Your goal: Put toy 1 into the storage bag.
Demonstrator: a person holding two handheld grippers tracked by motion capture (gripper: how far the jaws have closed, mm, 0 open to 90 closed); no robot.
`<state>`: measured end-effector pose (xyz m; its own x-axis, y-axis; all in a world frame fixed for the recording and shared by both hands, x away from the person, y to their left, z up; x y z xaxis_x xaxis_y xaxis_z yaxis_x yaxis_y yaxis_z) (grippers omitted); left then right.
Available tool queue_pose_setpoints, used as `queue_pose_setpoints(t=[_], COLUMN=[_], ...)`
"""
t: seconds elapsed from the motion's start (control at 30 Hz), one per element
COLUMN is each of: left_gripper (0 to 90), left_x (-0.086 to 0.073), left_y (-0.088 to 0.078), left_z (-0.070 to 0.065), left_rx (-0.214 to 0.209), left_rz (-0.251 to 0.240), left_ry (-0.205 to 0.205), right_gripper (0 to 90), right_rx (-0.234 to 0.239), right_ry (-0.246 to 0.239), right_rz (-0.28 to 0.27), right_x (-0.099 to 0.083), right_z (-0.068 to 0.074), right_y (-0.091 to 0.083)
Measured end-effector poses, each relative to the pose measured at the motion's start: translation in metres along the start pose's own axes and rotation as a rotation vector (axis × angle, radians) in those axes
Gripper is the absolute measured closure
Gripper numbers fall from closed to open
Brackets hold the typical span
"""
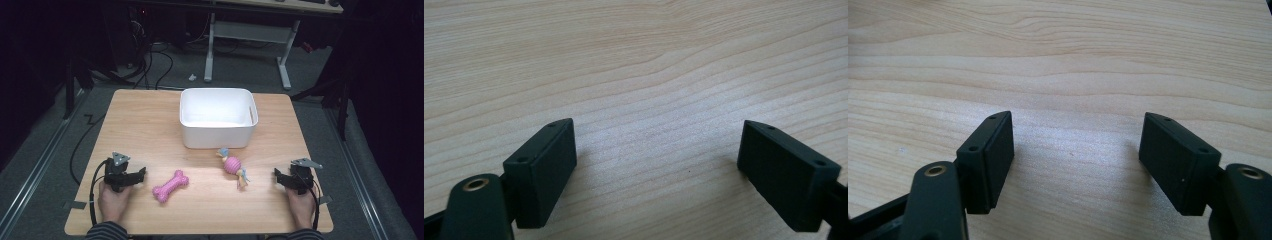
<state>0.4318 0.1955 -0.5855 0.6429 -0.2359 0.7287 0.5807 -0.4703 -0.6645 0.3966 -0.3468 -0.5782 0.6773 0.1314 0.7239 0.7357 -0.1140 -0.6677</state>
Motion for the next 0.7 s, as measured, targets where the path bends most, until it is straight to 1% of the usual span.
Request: queue_pose_setpoints(t=[0.33,0.37,0.53,0.7], left_gripper=[15.5,15.5,15.9,16.1], left_x=[0.0008,0.0005,0.0004,0.0], left_y=[0.0009,0.0006,-0.0001,-0.0024], left_z=[-0.0002,-0.0001,-0.0005,-0.0007], left_rx=[0.006,0.001,0.001,-0.011], left_rz=[-0.001,0.001,0.007,0.014], left_ry=[-0.008,-0.004,-0.008,-0.024], right_gripper=[30.4,30.4,30.4,30.4], right_rx=[0.0,0.0,0.0,0.0], right_ry=[0.001,0.001,0.001,0.001], right_rz=[0.0,0.0,0.0,0.0], right_x=[0.0,0.0,0.0001,0.0], right_z=[-0.0001,-0.0001,-0.0001,-0.0001], right_y=[0.0001,0.0001,0.0001,0.0001])
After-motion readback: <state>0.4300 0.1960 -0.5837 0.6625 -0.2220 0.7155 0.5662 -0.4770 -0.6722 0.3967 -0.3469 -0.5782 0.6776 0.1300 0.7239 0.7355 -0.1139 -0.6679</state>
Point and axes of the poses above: each handheld gripper's, and its own axes: y roughly forward along the jaws, x roughly out of its top, z roughly to its left, the point moved 7 cm from there along y, roughly forward along the jaws, and after that the axes turned 13 degrees about -x, right-handed, at the moved point
